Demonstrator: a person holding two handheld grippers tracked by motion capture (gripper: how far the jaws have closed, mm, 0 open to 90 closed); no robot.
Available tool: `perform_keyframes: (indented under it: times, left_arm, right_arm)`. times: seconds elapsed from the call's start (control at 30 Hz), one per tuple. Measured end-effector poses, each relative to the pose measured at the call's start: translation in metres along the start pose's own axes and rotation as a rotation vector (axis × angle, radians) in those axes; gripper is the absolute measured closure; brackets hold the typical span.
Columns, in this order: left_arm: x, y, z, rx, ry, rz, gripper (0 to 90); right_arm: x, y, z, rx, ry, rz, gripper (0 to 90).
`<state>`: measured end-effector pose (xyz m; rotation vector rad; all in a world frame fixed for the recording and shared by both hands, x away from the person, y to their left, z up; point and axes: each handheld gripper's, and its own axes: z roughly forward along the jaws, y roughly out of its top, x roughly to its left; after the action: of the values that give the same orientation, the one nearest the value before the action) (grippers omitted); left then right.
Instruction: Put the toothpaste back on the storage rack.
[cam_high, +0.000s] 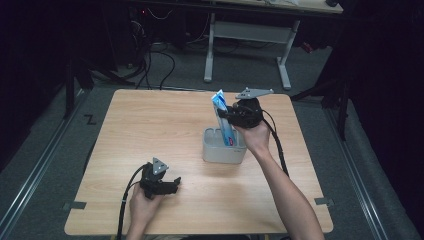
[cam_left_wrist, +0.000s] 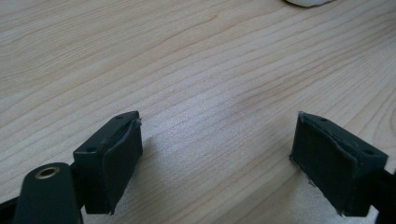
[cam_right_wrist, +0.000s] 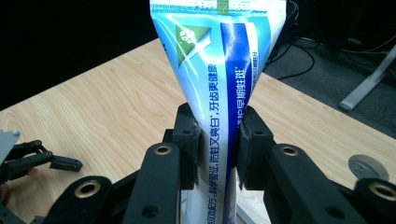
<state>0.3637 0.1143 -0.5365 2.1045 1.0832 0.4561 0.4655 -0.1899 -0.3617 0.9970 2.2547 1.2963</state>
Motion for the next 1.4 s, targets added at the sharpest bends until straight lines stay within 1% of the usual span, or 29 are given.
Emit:
perform_keyframes:
  times: [0.27,0.47,0.57,0.6,0.7,0.77,0.87,0.93,1.13,1.3,1.4]
  left_arm:
    - [0.000,0.000,0.000,0.000,0.000,0.000,16.4]
    - [0.000,0.000,0.000,0.001,-0.001,0.001,16.4]
    - [0.000,0.000,0.000,0.001,-0.001,0.001,16.4]
    - [0.000,0.000,0.000,0.001,0.000,0.001,16.4]
    - [0.000,0.000,0.000,0.001,-0.001,0.001,16.4]
    - [0.000,0.000,0.000,0.001,-0.001,0.001,16.4]
    - [0.000,0.000,0.000,0.000,0.000,0.001,16.4]
    - [0.000,0.000,0.000,0.000,0.000,0.000,16.4]
    - [0.000,0.000,0.000,0.000,0.000,0.000,16.4]
    - [0.000,0.000,0.000,0.000,0.000,-0.001,16.4]
    - [0.000,0.000,0.000,0.000,0.000,-0.001,16.4]
  right_arm:
    - [-0.001,-0.007,0.005,0.021,0.005,0.004,72.6]
    - [-0.001,-0.009,0.004,0.038,-0.007,-0.015,72.5]
    - [-0.001,-0.011,0.003,0.038,-0.003,-0.008,72.5]
    - [-0.001,-0.012,0.003,0.041,-0.001,-0.012,72.5]
    - [-0.001,-0.015,0.003,0.052,-0.010,-0.011,72.5]
    - [-0.003,-0.018,0.003,0.059,-0.007,-0.005,72.5]
    - [-0.003,-0.021,0.003,0.057,-0.008,-0.003,72.6]
    - [-0.002,-0.022,0.004,0.063,0.000,-0.004,72.6]
    - [0.000,-0.026,0.009,0.093,-0.001,-0.025,72.5]
    - [0.002,-0.026,0.010,0.094,0.004,-0.032,72.4]
    - [0.003,-0.028,0.011,0.106,0.006,-0.037,72.4]
